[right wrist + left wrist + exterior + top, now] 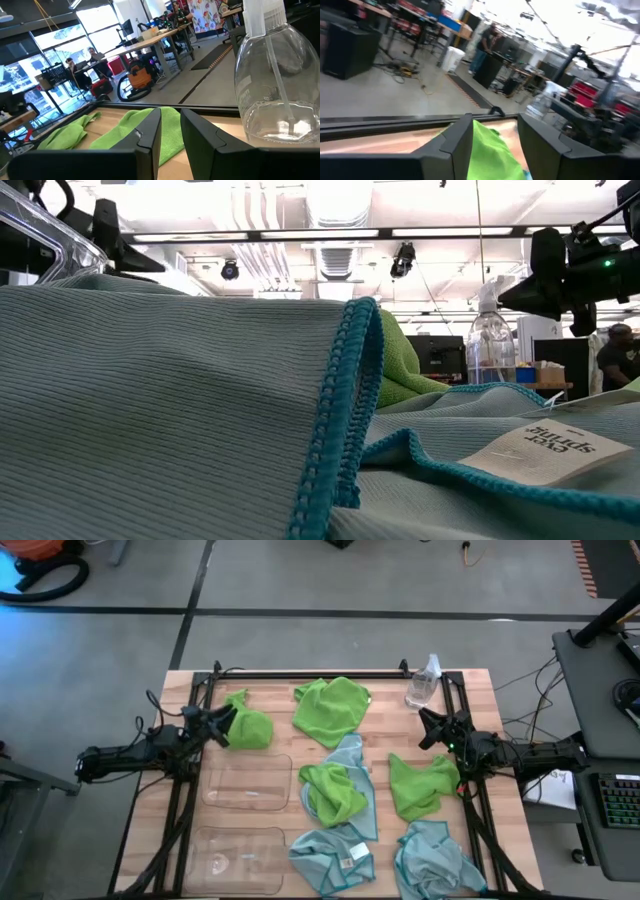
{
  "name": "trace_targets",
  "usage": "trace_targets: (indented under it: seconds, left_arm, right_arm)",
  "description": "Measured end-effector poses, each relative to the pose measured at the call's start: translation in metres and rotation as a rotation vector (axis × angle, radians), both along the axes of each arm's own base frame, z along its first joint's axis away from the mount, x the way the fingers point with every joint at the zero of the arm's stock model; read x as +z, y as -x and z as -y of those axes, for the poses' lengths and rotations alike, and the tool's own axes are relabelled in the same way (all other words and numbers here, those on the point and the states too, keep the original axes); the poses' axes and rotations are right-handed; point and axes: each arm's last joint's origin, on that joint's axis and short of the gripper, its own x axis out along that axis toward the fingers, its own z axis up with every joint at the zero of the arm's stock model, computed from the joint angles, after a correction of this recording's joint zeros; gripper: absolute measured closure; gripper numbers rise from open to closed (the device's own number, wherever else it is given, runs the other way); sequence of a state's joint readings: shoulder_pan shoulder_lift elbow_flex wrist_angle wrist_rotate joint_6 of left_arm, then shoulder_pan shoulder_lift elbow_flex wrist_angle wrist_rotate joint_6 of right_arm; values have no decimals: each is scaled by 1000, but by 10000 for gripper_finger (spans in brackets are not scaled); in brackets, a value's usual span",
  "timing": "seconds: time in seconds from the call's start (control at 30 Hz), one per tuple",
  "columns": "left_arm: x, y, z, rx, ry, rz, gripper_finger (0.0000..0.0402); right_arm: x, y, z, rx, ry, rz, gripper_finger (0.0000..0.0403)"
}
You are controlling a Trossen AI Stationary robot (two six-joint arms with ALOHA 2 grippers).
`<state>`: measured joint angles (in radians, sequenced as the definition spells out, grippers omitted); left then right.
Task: Sort microfiber towel by color & place in baskets
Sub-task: Put the bottom right green microfiber cloth into the top transparent bin
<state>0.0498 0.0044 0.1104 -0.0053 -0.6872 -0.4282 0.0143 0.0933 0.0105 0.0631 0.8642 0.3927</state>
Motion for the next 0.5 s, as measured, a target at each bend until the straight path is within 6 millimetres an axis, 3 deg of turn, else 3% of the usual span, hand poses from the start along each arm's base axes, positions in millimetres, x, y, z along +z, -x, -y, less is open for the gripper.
trace_targets:
  seconds: [0.23,0.5]
  left_arm:
    - [2,-3,4,-155,-17,13,295]
    - [1,-3,4,-154,-27,5,299]
  right_arm:
    - [0,0,0,0,0,0,335]
    - [0,0,0,0,0,0,335]
